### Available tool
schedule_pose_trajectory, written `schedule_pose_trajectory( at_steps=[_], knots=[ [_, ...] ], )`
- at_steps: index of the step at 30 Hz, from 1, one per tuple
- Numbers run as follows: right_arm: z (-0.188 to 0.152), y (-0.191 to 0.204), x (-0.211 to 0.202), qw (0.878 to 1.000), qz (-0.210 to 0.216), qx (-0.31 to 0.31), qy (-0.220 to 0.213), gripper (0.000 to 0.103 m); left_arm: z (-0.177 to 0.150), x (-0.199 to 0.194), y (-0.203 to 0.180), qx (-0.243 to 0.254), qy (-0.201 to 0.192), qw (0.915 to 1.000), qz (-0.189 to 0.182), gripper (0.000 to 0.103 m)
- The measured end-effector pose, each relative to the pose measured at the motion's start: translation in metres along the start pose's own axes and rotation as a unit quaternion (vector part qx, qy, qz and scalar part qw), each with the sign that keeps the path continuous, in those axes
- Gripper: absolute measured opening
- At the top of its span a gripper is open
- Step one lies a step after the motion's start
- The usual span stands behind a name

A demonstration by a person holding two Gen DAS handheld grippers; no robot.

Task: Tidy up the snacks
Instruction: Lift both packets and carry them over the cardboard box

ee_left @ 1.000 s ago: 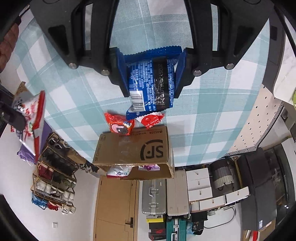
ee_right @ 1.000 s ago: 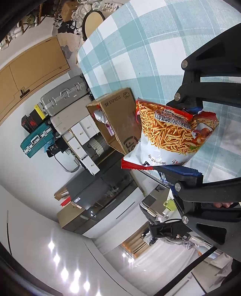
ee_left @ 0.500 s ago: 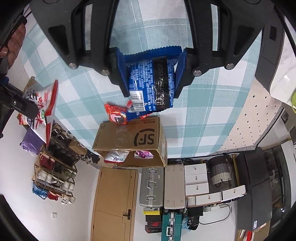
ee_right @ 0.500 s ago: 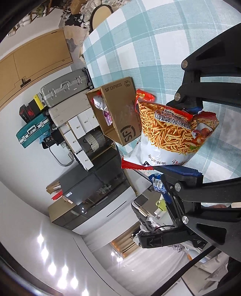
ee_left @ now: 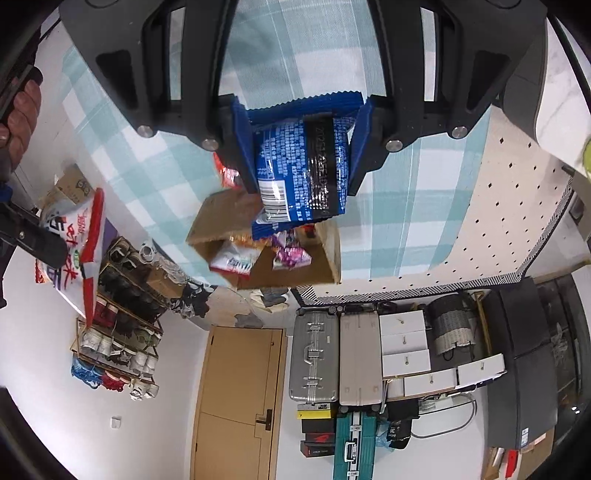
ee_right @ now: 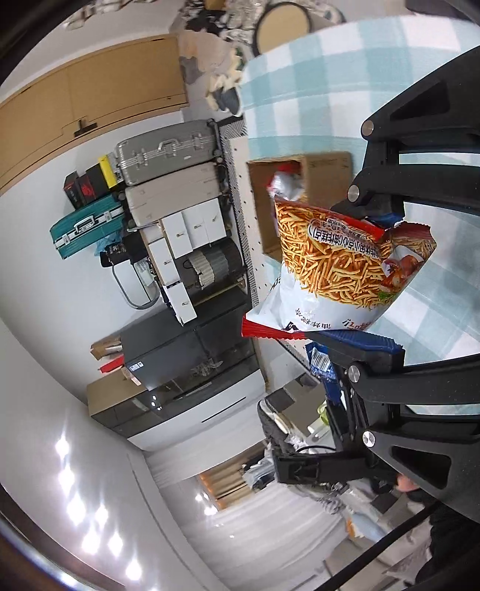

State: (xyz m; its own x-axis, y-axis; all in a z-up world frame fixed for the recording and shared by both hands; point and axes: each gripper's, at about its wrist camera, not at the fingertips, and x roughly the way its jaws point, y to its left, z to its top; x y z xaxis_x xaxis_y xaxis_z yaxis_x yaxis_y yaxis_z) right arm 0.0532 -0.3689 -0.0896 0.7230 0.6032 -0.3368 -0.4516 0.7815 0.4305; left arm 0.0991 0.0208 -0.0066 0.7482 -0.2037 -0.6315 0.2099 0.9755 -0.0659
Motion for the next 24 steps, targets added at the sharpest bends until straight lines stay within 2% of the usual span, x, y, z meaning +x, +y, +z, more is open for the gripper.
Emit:
schedule_pose_trajectory(
  at_steps=[7, 11, 16, 21, 24],
  knots=[
    [0.059, -0.006, 0.019, 1.0, -0.011, -0.026, -0.002, 0.044, 0.067, 0.016, -0.004, 0.017, 0.001, 0.9998, -0.006, 0.042],
    [0.094, -0.013, 0.04, 1.0, -0.009, -0.029, 0.005, 0.044, 0.105, 0.04, -0.01, 0.028, 0.011, 0.9996, -0.004, 0.042],
    [0.133, -0.018, 0.075, 0.998, -0.034, -0.051, 0.016, 0.044, 0.148, 0.078, -0.019, 0.031, 0.026, 0.9992, -0.005, 0.042],
    [0.155, -0.035, 0.122, 0.996, -0.056, -0.058, 0.042, 0.044, 0.178, 0.123, -0.027, 0.037, 0.052, 0.9979, -0.011, 0.042],
    [0.156, -0.049, 0.152, 0.994, -0.071, -0.06, 0.063, 0.044, 0.185, 0.152, -0.031, 0.044, 0.065, 0.9968, -0.017, 0.043]
  ],
)
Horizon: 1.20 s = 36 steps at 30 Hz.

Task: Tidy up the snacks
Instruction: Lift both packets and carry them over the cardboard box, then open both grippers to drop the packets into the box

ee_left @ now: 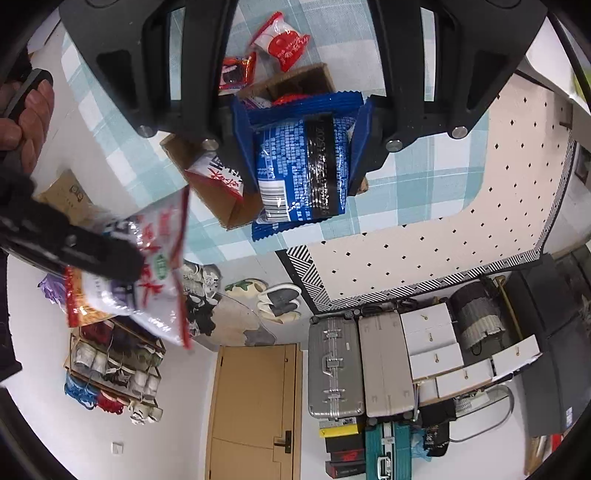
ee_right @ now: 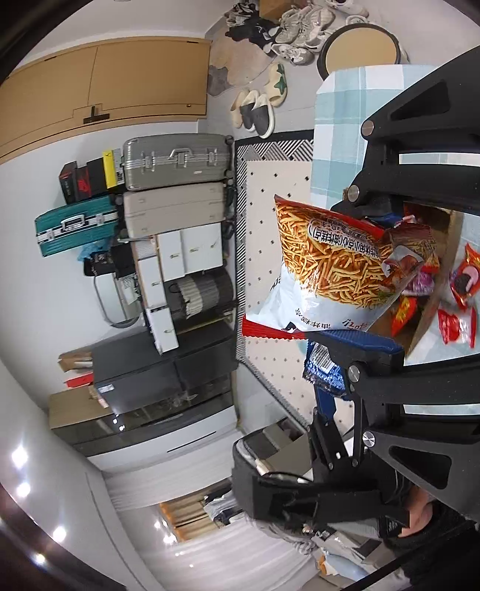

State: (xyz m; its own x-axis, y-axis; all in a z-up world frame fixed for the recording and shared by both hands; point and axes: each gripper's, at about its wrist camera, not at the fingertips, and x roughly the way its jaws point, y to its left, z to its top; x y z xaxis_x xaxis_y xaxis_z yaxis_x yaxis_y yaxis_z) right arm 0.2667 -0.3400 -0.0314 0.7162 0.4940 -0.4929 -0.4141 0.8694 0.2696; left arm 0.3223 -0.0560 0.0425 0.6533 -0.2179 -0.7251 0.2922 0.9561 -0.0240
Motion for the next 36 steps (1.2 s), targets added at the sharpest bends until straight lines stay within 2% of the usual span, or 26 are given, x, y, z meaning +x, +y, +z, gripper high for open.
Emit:
schedule_pose_trajectory(
  at_steps=[4, 9, 21, 28, 33, 34, 36],
  knots=[
    [-0.007, -0.011, 0.04, 0.999, -0.018, -0.012, 0.03, 0.044, 0.005, 0.039, 0.0, 0.001, 0.023, 0.9997, -0.008, 0.043],
    [-0.02, -0.028, 0.081, 0.998, -0.025, -0.01, 0.057, 0.044, -0.006, 0.083, 0.009, -0.023, 0.056, 0.9978, -0.024, 0.043],
    [-0.044, -0.046, 0.134, 0.993, -0.031, -0.031, 0.111, 0.044, -0.027, 0.15, 0.029, -0.034, 0.085, 0.9956, -0.021, 0.043],
    [-0.052, -0.052, 0.142, 0.992, -0.022, -0.024, 0.119, 0.047, -0.03, 0.158, 0.038, -0.043, 0.082, 0.9955, -0.018, 0.047],
    [-0.048, -0.049, 0.127, 0.994, -0.03, -0.029, 0.098, 0.057, -0.03, 0.14, 0.037, -0.036, 0.067, 0.997, -0.016, 0.06],
    [-0.046, -0.048, 0.122, 0.995, -0.03, -0.031, 0.092, 0.062, -0.031, 0.135, 0.037, -0.033, 0.062, 0.9975, -0.011, 0.061],
    [-0.042, -0.045, 0.107, 0.996, -0.039, -0.037, 0.072, 0.064, -0.032, 0.119, 0.035, -0.031, 0.05, 0.9983, 0.0, 0.063]
  ],
)
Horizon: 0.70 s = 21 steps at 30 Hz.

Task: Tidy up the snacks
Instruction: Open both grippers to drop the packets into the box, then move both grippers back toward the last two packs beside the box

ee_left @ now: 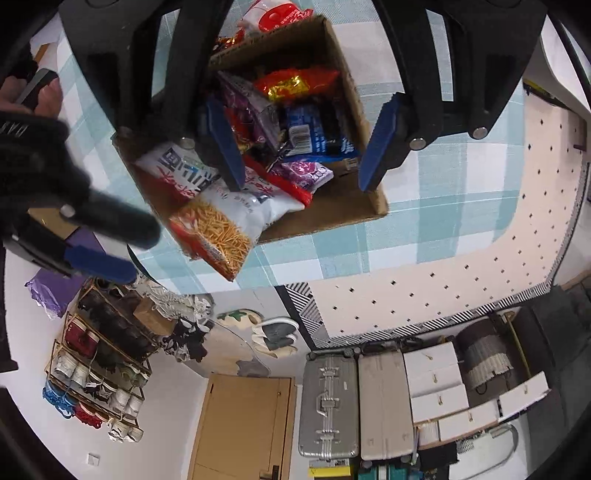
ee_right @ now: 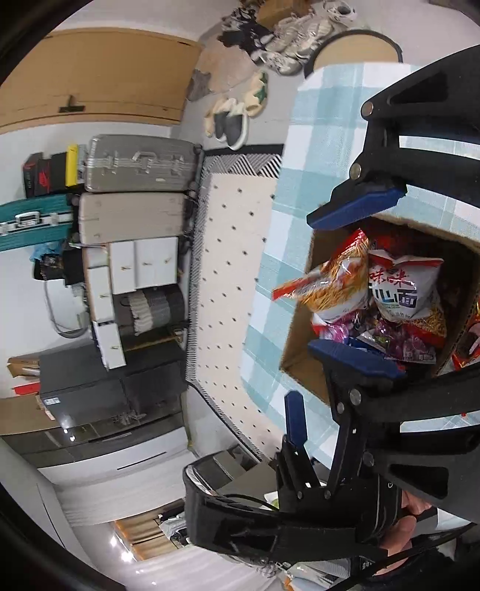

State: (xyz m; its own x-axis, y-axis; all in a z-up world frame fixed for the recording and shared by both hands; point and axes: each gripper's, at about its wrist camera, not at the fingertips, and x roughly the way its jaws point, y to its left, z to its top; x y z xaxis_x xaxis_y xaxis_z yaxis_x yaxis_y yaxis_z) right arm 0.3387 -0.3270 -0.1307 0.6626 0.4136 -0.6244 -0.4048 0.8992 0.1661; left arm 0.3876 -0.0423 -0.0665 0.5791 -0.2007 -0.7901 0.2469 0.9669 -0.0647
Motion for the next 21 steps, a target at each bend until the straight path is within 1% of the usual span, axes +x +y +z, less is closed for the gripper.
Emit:
schedule_pose_trajectory(
  at_steps=[4, 6, 7, 8, 11, 12, 14, 16, 19, 21],
  knots=[
    [-0.001, 0.004, -0.033, 1.0, 0.003, 0.002, -0.028, 0.065, -0.009, -0.034, -0.002, 0.003, -0.03, 0.9993, 0.021, 0.069],
    [-0.003, 0.008, -0.053, 0.999, 0.013, 0.004, -0.044, 0.066, -0.016, -0.055, -0.005, 0.001, -0.046, 0.9986, 0.028, 0.076],
    [-0.005, 0.011, -0.063, 0.999, 0.015, 0.004, -0.05, 0.069, -0.019, -0.065, -0.005, -0.002, -0.055, 0.998, 0.032, 0.078],
    [-0.007, 0.014, -0.072, 0.998, 0.017, 0.003, -0.059, 0.071, -0.024, -0.075, -0.006, -0.006, -0.066, 0.9972, 0.035, 0.079],
    [-0.018, 0.026, -0.102, 0.996, 0.024, 0.004, -0.083, 0.074, -0.036, -0.105, -0.01, -0.007, -0.091, 0.995, 0.042, 0.079],
    [-0.023, 0.03, -0.112, 0.995, 0.027, 0.006, -0.092, 0.075, -0.041, -0.115, -0.012, -0.004, -0.1, 0.9939, 0.046, 0.08],
    [-0.034, 0.038, -0.134, 0.993, 0.035, 0.01, -0.11, 0.082, -0.05, -0.133, -0.017, -0.003, -0.115, 0.9919, 0.054, 0.081],
    [-0.045, 0.044, -0.151, 0.99, 0.043, 0.014, -0.13, 0.087, -0.061, -0.152, -0.021, -0.001, -0.132, 0.9896, 0.056, 0.083],
    [-0.063, 0.055, -0.173, 0.987, 0.052, 0.017, -0.149, 0.091, -0.078, -0.176, -0.027, 0.001, -0.153, 0.9865, 0.059, 0.088],
    [-0.079, 0.062, -0.185, 0.985, 0.052, 0.02, -0.162, 0.094, -0.089, -0.191, -0.032, 0.003, -0.162, 0.985, 0.06, 0.094]
  ],
)
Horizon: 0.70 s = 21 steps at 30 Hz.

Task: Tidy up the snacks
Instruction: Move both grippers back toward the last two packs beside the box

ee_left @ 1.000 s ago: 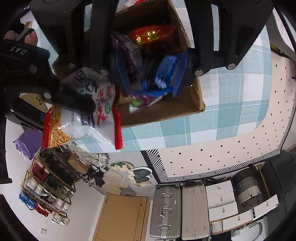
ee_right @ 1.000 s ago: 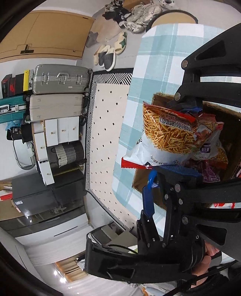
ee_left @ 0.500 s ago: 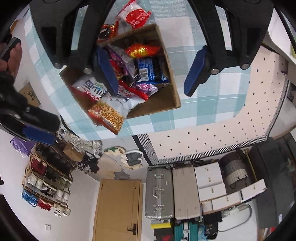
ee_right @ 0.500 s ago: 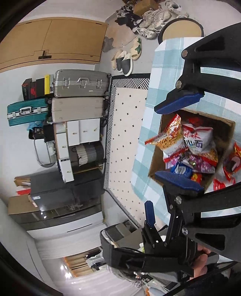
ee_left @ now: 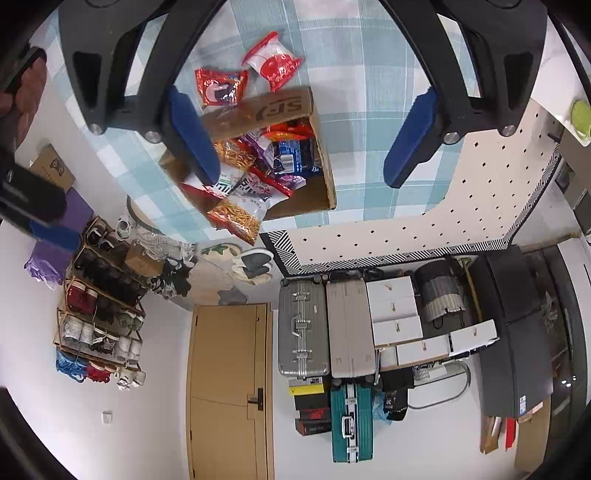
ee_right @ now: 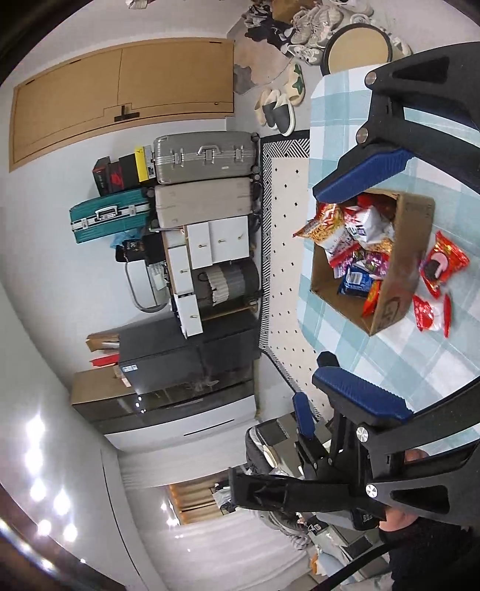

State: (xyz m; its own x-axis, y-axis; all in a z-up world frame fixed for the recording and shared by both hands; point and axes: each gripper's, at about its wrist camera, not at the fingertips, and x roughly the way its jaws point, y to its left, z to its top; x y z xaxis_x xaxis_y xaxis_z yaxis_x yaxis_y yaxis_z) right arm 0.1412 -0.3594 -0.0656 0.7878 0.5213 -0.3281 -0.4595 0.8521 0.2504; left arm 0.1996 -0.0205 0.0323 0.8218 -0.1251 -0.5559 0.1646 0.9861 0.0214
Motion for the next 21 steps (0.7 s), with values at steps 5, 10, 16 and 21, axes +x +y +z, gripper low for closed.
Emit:
schedule_pose_trajectory(
  at_steps=[5, 10, 16, 21],
  knots=[
    [-0.039, 0.012, -0.03, 0.999, 0.002, 0.031, -0.032, 0.099, -0.019, -0.053, -0.001, -0.018, -0.039, 0.9991, -0.006, 0.102],
    [-0.078, 0.016, -0.045, 0.996, 0.003, 0.078, -0.035, 0.101, -0.046, -0.09, -0.006, -0.016, -0.063, 0.9978, 0.012, 0.102],
    [-0.12, 0.025, -0.05, 0.994, -0.006, 0.108, -0.031, 0.102, -0.085, -0.103, -0.004, -0.039, -0.065, 0.997, 0.018, 0.102],
    [-0.143, 0.034, -0.045, 0.995, -0.034, 0.092, -0.013, 0.102, -0.115, -0.098, 0.001, -0.042, -0.062, 0.9964, 0.038, 0.102]
  ],
)
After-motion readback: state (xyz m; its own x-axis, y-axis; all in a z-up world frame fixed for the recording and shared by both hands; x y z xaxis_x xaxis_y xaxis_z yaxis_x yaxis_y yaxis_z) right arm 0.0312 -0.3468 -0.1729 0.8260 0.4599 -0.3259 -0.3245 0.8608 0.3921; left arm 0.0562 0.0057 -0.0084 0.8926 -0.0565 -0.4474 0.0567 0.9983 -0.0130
